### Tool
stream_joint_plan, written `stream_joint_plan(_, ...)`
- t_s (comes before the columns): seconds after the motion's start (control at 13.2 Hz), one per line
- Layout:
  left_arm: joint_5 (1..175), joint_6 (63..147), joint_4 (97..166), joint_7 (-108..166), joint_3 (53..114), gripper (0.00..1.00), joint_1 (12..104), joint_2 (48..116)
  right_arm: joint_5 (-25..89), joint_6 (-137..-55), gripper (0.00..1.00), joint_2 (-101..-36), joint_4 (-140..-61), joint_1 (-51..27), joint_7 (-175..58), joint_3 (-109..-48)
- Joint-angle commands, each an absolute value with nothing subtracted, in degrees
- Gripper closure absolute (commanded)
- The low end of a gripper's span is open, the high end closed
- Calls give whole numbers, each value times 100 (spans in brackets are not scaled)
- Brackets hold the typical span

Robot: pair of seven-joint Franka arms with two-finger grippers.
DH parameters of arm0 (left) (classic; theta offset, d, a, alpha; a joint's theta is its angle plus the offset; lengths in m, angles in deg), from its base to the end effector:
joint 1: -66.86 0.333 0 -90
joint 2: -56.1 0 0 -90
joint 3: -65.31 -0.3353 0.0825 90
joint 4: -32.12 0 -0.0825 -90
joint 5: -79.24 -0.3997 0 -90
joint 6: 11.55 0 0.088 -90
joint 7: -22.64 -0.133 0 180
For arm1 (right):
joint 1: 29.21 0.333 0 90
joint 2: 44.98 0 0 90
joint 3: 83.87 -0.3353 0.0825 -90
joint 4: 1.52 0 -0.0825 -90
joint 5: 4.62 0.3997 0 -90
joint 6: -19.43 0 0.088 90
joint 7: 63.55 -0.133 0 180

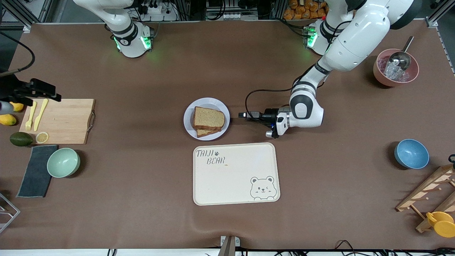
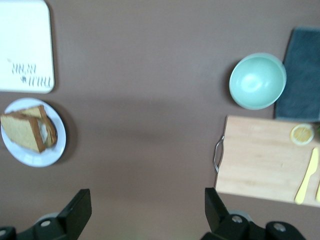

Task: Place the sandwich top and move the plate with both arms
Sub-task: 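Reach the left gripper to the white plate rim and grasp it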

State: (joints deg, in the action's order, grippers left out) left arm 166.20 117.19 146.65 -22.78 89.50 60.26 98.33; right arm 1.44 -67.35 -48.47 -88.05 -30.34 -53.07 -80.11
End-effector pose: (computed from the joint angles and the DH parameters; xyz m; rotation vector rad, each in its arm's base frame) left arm 0.4850 -0.3554 0.1004 1.9323 0.1121 -0.3222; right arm 0.5820 -0.0340 0.6080 -3.0287 -0.1524 0.0642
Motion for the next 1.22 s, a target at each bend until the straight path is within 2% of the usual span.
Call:
stream_joint_plan(0.0, 16783, 11721, 14331, -2543, 8957, 0, 5860, 10030, -5, -7135, 0, -4542, -8986, -3035, -5441, -8115)
stream_joint_plan(0.23, 16915, 11721, 14155, -3000, 8957, 0, 5798, 10250, -267, -7206, 0, -4525, -8898, -3009, -5441, -8176)
stream_joint_plan(0.3, 16933, 11729, 14067, -3010, 8957, 9, 5729, 10285, -678, -7206, 0, -4525, -8810, -3017, -5458, -8385)
stream_joint_plan(0.46, 17020, 11729, 13944, -3018, 8957, 29, 5649, 10364, -788, -7145, 0, -4525, -8783, -3044, -5634, -8466)
stream_joint_plan(0.68, 17354, 11738, 13882, -3430, 8940, 48, 5491, 10435, -744, -6970, 0, -4525, -8783, -3061, -5643, -8449)
stream_joint_plan(0.76, 17346, 11738, 13873, -3449, 8931, 62, 5491, 10453, -744, -6943, 0, -4525, -8783, -3061, -5643, -8431)
stream_joint_plan(1.14, 17302, 11738, 13873, -3545, 8922, 62, 5482, 10496, -744, -6942, 0, -4489, -8783, -3061, -5643, -8422)
